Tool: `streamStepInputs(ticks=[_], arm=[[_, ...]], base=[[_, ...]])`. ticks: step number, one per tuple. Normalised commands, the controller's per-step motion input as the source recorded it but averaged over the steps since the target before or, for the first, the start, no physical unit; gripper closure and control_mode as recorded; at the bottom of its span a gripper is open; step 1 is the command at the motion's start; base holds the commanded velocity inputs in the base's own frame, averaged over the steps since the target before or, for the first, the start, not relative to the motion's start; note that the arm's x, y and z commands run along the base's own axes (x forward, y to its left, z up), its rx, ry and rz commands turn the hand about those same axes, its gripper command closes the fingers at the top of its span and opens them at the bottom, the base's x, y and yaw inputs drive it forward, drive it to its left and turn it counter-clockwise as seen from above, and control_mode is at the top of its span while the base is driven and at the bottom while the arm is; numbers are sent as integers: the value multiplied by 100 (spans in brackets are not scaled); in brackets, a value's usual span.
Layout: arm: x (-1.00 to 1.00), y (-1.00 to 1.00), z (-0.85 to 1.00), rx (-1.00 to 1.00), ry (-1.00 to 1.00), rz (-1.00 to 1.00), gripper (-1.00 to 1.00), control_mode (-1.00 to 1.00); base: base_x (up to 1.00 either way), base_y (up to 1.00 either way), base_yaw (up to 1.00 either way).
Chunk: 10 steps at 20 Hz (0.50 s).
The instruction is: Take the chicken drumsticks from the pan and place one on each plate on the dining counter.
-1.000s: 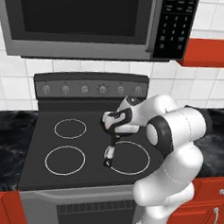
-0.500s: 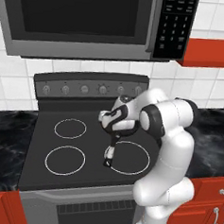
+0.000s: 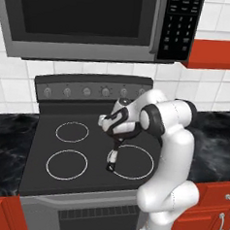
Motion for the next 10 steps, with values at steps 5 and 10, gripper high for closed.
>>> streamStepInputs(ticks=[5,10], arm=[[11,7,-40,0,8,-1,-100,-100],[3,18,-96,-4,31,-12,-100,-100]], base=[[0,0,0],[0,0,0]])
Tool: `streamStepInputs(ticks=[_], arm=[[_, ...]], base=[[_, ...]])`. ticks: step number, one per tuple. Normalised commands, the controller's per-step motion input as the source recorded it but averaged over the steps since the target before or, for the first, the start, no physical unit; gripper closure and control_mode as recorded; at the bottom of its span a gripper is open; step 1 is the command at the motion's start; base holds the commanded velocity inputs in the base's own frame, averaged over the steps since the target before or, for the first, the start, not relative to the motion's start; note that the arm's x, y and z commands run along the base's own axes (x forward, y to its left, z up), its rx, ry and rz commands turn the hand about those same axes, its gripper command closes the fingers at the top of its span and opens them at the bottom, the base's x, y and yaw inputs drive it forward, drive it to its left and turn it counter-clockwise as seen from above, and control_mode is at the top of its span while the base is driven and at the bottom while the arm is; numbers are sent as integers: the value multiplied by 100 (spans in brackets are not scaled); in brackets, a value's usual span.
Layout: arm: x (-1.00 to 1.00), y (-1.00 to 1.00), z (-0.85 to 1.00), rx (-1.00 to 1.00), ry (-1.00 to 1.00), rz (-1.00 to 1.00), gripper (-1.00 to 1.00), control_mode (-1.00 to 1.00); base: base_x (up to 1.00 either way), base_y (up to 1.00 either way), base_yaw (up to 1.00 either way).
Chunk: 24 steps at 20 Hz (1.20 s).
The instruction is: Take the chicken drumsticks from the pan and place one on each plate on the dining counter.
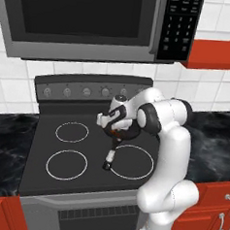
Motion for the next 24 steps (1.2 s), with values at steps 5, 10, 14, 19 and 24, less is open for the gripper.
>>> streamStepInputs(ticks=[5,10,14,19,24], arm=[[7,19,-100,-7,30,-16,100,-100],[-20,3,-100,-2,14,-29,100,-100],[-40,-7,-99,0,0,-34,100,-100],[-42,-33,-69,0,-2,-28,100,-100],[-35,-56,35,11,0,-3,100,-100]], base=[[0,0,0],[0,0,0],[0,0,0],[0,0,0],[0,0,0]])
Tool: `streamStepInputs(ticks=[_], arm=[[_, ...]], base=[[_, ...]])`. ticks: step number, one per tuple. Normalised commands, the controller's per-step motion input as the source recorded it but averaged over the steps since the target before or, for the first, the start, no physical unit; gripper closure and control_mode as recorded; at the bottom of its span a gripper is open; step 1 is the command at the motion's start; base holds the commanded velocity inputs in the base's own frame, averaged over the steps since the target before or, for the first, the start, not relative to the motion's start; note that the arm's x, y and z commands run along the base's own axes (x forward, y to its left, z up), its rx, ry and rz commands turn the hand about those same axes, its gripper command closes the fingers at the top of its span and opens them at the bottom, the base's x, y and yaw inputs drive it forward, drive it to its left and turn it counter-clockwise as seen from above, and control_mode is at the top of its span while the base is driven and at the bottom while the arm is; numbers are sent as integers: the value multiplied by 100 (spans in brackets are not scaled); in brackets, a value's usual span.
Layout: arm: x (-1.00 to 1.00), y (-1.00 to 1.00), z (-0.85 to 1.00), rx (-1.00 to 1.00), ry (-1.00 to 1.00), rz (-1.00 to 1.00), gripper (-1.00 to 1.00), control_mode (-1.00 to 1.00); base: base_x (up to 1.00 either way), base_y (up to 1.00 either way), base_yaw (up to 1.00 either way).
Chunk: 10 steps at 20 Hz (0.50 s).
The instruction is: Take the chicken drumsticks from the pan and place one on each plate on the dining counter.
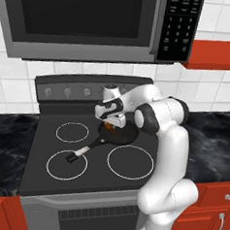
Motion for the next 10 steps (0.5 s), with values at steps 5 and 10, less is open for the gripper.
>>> streamStepInputs(ticks=[5,10], arm=[[-67,-68,92,19,0,0,100,-100],[-100,-67,65,15,3,0,100,-100]], base=[[0,0,0],[0,0,0]])
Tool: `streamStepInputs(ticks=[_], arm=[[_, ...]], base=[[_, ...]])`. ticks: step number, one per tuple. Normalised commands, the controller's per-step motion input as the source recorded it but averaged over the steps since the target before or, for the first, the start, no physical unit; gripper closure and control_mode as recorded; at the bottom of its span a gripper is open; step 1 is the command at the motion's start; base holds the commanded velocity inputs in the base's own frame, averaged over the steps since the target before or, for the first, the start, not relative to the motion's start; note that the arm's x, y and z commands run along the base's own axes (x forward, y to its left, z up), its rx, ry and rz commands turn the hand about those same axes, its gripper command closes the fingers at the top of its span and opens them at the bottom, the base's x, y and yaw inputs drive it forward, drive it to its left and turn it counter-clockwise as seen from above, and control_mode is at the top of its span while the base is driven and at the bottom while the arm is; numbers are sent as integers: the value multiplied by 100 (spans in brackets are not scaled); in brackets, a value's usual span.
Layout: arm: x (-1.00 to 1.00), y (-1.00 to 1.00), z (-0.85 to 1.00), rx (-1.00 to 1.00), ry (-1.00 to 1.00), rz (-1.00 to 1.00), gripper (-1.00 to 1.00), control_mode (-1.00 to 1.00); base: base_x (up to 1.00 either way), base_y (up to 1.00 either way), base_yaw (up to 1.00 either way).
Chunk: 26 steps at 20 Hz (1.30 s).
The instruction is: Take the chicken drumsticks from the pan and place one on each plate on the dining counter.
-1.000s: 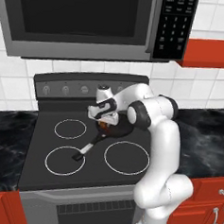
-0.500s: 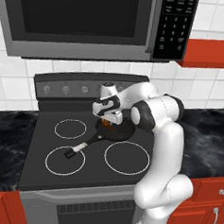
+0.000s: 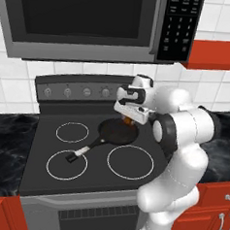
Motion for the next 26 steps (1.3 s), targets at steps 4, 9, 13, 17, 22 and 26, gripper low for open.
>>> streamStepInputs(ticks=[4,9,13,17,22,26], arm=[[-100,-50,53,5,1,0,100,-100],[-100,-12,44,0,-1,1,100,-100],[-100,0,2,-5,-10,3,100,-100],[-98,0,-11,-9,-7,0,100,-100],[-60,3,-2,-7,-1,5,100,100],[0,0,0,0,0,0,100,100]], base=[[0,0,0],[0,0,0],[0,0,0],[0,0,0],[-16,0,4],[-70,8,43]])
